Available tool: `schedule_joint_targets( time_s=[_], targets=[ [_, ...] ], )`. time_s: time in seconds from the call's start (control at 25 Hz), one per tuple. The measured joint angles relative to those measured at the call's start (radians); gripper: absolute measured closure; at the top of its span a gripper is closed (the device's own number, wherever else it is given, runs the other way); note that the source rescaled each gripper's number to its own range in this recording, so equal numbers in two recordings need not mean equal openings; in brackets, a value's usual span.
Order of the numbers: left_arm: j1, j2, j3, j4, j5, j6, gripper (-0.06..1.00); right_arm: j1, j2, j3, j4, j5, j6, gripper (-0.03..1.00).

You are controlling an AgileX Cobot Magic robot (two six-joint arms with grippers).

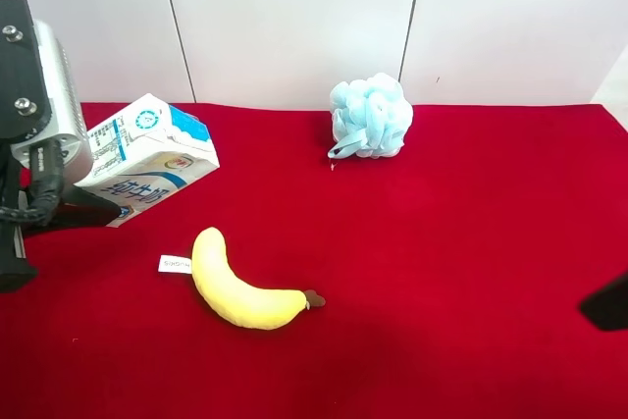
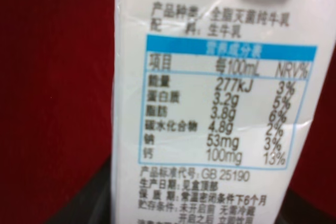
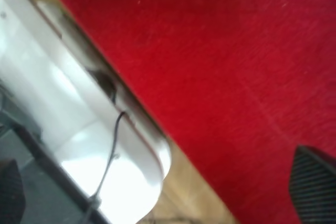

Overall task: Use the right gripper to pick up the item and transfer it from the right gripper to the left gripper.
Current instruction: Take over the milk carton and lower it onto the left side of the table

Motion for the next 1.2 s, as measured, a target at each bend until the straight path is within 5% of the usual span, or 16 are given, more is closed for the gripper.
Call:
schedule_joint_targets(
  time_s=[0.4,1.2],
  targets=[
    [0.0,0.0,0.0,0.0,0.0,0.0,0.93,0.001,-0.333,0.118,-0.034,-0.051,-0.135,-0.02],
    [0.0,0.0,0.0,0.0,0.0,0.0,0.93,0.001,-0.349,0.148,-0.037,-0.072,-0.138,-0.02]
  ],
)
